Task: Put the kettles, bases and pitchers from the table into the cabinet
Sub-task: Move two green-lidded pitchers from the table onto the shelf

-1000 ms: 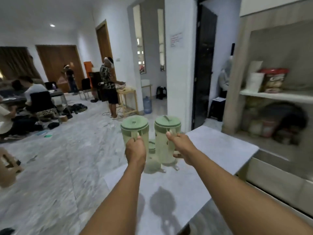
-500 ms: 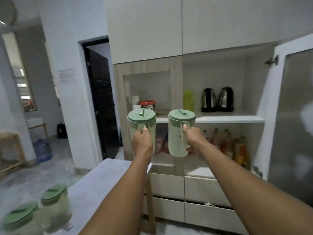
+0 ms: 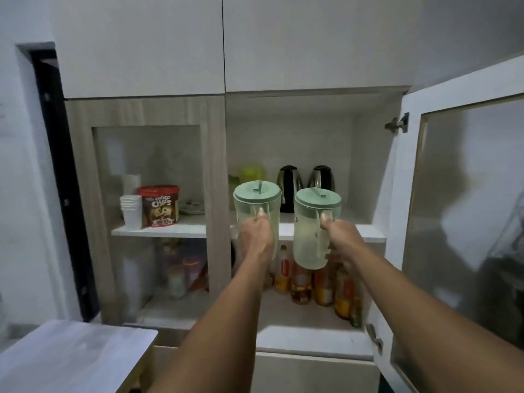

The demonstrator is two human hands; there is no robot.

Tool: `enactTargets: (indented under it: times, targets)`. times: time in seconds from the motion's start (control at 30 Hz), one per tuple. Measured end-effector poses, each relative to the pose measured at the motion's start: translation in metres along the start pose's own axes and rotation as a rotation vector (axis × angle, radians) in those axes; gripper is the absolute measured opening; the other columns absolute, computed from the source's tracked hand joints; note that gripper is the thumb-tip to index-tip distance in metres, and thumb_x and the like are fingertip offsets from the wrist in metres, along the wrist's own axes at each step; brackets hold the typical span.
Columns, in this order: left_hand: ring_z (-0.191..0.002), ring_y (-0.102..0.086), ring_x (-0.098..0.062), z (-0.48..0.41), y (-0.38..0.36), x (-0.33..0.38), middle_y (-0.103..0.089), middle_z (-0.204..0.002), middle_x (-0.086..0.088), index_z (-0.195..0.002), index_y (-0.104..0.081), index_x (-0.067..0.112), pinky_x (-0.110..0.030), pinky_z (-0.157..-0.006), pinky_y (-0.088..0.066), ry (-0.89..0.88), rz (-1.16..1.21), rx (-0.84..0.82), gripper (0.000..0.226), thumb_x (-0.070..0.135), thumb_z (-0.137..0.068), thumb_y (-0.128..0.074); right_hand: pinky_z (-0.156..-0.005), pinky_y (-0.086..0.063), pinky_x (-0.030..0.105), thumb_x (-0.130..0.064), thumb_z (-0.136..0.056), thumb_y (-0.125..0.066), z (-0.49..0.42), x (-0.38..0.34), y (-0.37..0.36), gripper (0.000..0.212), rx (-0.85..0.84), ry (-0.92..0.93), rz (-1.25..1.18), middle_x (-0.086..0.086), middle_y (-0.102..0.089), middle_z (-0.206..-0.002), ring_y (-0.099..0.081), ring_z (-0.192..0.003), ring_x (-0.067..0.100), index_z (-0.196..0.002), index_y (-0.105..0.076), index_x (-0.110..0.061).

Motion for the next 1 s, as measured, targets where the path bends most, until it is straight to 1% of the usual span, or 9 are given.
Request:
enactTargets:
  times: [0.13, 0.33, 0.43, 0.53, 0.6, 0.73, 0.83, 0.9, 1.0]
  targets:
    - [-0.063, -0.044, -0.015, -0.071, -0.039, -0.023, -0.049, -0.068, 0.0, -0.064, -0.047, 0.017, -0.028, -0.059, -0.036, 0.016, -0.007, 0.014, 0.042, 0.035, -0.101, -0.04, -0.08, -0.048, 0.041, -0.036, -0.102, -0.044, -0.081, -0.001, -0.023, 0.039, -0.024, 0.038, -0.017, 0.014, -0.064, -0.121, -0.06, -0.111, 0.036, -0.123, -0.059, -0.007]
    - [-0.078, -0.058, -0.025, -0.204, -0.076, -0.064, -0.063, -0.089, -0.012, -0.094, -0.064, 0.002, -0.032, -0.064, -0.041, 0.115, -0.029, 0.092, 0.041, 0.037, -0.099, -0.044, -0.088, -0.052, 0.045, -0.037, -0.102, -0.045, -0.205, 0.005, -0.075, 0.04, -0.051, 0.023, -0.006, 0.015, -0.062, -0.124, -0.06, -0.112, 0.035, -0.127, -0.057, -0.009]
    - [-0.067, -0.051, -0.02, -0.268, -0.098, -0.082, -0.059, -0.08, -0.009, -0.092, -0.064, 0.0, -0.03, -0.059, -0.037, 0.129, -0.016, 0.11, 0.04, 0.035, -0.1, -0.045, -0.084, -0.049, 0.043, -0.035, -0.102, -0.046, -0.267, 0.005, -0.102, 0.04, -0.07, -0.001, -0.017, 0.015, -0.062, -0.126, -0.059, -0.115, 0.035, -0.131, -0.055, -0.008]
    - [-0.077, -0.056, -0.025, -0.313, -0.108, -0.101, -0.06, -0.085, -0.011, -0.092, -0.064, 0.0, -0.034, -0.07, -0.043, 0.171, -0.038, 0.159, 0.038, 0.033, -0.1, -0.046, -0.088, -0.047, 0.043, -0.039, -0.098, -0.052, -0.322, 0.013, -0.138, 0.045, -0.103, -0.039, -0.011, 0.015, -0.063, -0.129, -0.06, -0.118, 0.037, -0.131, -0.056, -0.008]
    - [-0.081, -0.057, -0.026, -0.344, -0.111, -0.112, -0.061, -0.088, -0.012, -0.093, -0.063, 0.0, -0.035, -0.075, -0.044, 0.188, -0.061, 0.193, 0.038, 0.032, -0.1, -0.045, -0.083, -0.047, 0.042, -0.041, -0.095, -0.054, -0.363, 0.017, -0.165, 0.046, -0.141, -0.036, -0.012, 0.017, -0.067, -0.123, -0.064, -0.11, 0.036, -0.124, -0.061, -0.006]
    - [-0.066, -0.05, -0.019, -0.404, -0.111, -0.124, -0.055, -0.079, -0.008, -0.083, -0.058, 0.006, -0.025, -0.057, -0.038, 0.186, -0.152, 0.244, 0.029, 0.019, -0.101, -0.04, -0.07, -0.056, 0.042, -0.042, -0.085, -0.057, -0.434, 0.018, -0.225, 0.046, -0.24, -0.029, 0.002, 0.019, -0.072, -0.104, -0.07, -0.087, 0.036, -0.109, -0.067, -0.004]
    - [-0.09, -0.061, -0.029, -0.445, -0.103, -0.129, -0.063, -0.108, -0.016, -0.12, -0.06, 0.0, -0.031, -0.069, -0.045, 0.186, -0.186, 0.345, 0.044, 0.034, -0.101, -0.041, -0.077, -0.058, 0.048, -0.037, -0.091, -0.053, -0.473, 0.017, -0.266, 0.039, -0.325, -0.033, 0.024, 0.021, -0.072, -0.106, -0.07, -0.096, 0.039, -0.108, -0.069, -0.005]
    - [-0.09, -0.061, -0.031, -0.467, -0.099, -0.134, -0.064, -0.114, -0.018, -0.123, -0.059, -0.001, -0.03, -0.063, -0.043, 0.174, -0.179, 0.444, 0.049, 0.038, -0.099, -0.044, -0.082, -0.058, 0.047, -0.043, -0.096, -0.049, -0.497, 0.015, -0.287, 0.042, -0.351, -0.02, 0.049, 0.018, -0.073, -0.103, -0.07, -0.094, 0.037, -0.105, -0.069, -0.007]
    - [-0.116, -0.055, -0.039, -0.492, -0.101, -0.135, -0.057, -0.13, -0.024, -0.128, -0.054, -0.005, -0.037, -0.087, -0.043, 0.129, -0.208, 0.546, 0.05, 0.035, -0.1, -0.044, -0.083, -0.057, 0.046, -0.047, -0.097, -0.044, -0.533, 0.012, -0.311, 0.052, -0.366, 0.022, 0.084, 0.021, -0.072, -0.107, -0.07, -0.098, 0.038, -0.104, -0.069, -0.002]
Point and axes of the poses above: each hand's wrist, its own z-axis away from the middle knuckle, its own y-axis out of the back of the hand, x = y × z, the point moved 7 cm from there along -z, towards the middle knuckle
